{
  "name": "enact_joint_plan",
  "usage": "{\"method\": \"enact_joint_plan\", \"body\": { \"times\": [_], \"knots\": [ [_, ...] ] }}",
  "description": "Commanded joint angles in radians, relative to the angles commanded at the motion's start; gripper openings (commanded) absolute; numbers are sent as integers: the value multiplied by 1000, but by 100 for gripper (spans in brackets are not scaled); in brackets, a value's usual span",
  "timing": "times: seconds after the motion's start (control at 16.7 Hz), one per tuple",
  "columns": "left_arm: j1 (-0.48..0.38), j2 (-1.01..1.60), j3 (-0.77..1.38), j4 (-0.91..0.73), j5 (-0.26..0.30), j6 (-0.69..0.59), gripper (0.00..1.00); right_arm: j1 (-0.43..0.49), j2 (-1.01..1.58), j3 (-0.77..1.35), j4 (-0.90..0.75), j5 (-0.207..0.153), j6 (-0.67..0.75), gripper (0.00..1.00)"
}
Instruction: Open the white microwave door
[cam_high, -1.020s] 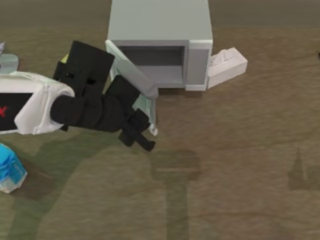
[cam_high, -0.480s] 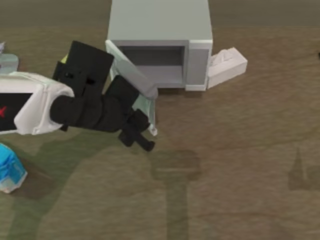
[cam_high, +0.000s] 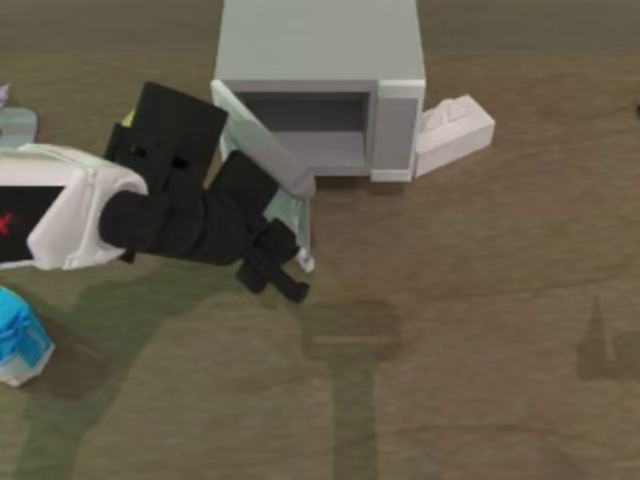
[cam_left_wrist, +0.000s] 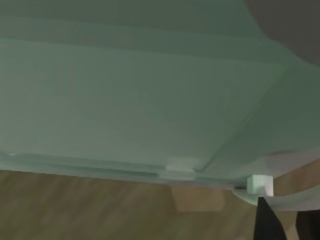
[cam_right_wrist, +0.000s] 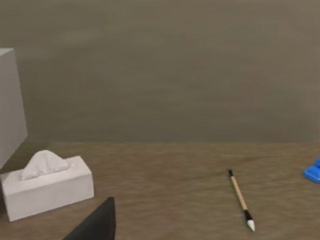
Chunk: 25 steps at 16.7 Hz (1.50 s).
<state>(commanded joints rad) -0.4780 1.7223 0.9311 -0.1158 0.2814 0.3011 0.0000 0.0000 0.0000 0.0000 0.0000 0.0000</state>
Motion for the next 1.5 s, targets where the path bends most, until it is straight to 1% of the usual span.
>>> {"method": "enact_joint_plan", "body": {
  "times": [0.36,0.48,0.84,1.5],
  "knots": [
    [0,0,0,0,0,0,0,0,0,0,0,0,0,100],
    [-5,0,-3,-2,9,-3,0,0,0,0,0,0,0,100],
    [26,-8,-6,-19,42,56,0,0,0,0,0,0,0,100],
    [26,-8,-6,-19,43,58,0,0,0,0,0,0,0,100]
  ]
}}
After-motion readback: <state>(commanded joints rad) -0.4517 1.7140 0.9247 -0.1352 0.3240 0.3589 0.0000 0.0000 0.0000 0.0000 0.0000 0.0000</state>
